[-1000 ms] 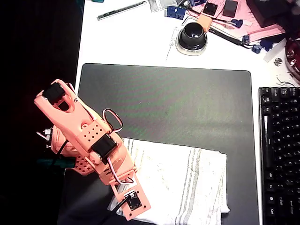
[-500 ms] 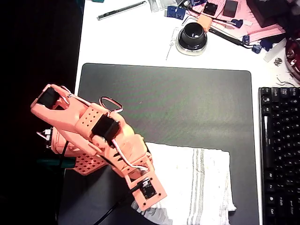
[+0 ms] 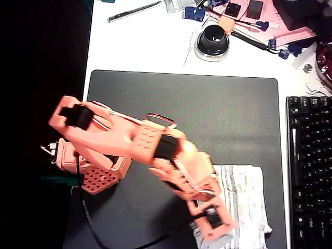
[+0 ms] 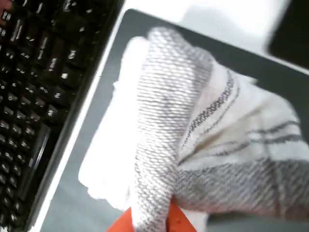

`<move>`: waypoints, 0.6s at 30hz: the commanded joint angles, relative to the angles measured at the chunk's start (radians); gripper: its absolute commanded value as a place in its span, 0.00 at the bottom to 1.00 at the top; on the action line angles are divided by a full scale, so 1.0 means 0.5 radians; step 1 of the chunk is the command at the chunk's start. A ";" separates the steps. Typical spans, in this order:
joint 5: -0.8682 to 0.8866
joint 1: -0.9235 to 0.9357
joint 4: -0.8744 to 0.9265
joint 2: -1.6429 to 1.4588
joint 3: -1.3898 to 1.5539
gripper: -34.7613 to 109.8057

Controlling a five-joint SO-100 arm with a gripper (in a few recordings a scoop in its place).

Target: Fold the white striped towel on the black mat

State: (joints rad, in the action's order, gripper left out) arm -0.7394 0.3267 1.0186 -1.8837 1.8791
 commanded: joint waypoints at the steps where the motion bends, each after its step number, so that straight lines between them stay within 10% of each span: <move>1: 0.028 -0.018 -0.089 0.285 -0.196 0.24; 18: 0.138 -0.083 -0.506 1.175 -0.617 0.32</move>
State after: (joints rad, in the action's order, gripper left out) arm -0.6673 0.2884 0.7823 -1.2717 1.5785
